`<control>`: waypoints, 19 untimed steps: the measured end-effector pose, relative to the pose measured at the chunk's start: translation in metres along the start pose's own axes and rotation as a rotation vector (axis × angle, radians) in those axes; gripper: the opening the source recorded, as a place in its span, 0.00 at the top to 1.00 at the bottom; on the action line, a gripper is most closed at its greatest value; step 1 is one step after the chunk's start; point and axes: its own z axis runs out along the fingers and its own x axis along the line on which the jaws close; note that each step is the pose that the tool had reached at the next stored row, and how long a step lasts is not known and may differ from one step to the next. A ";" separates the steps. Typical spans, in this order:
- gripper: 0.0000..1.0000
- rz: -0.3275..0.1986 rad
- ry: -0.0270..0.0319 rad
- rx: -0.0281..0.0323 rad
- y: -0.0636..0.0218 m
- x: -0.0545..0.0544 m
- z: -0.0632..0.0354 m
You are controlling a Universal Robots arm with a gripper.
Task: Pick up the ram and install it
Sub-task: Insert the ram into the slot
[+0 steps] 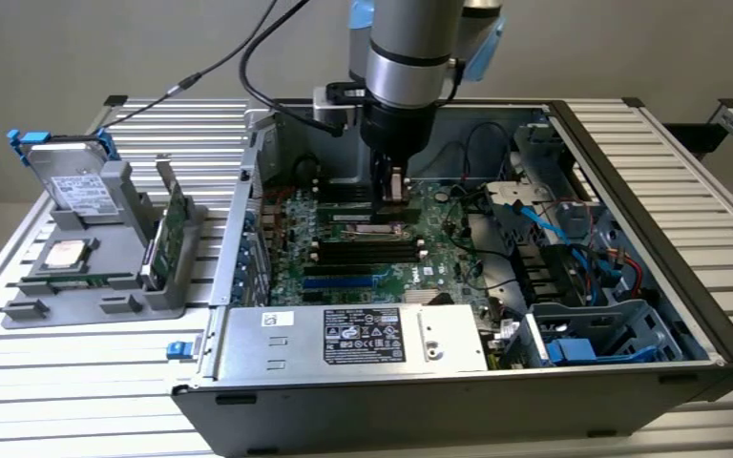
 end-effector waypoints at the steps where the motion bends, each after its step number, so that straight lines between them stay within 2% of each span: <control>1: 0.85 0.000 0.0003 0.0012 -0.0001 0.000 0.0015; 7: 0.85 0.001 0.0025 0.0065 -0.0007 0.000 0.0104; 15: 0.85 0.002 0.0195 0.0069 -0.0013 0.000 0.0199; 19: 0.85 0.002 0.0203 0.0068 -0.0013 0.000 0.0202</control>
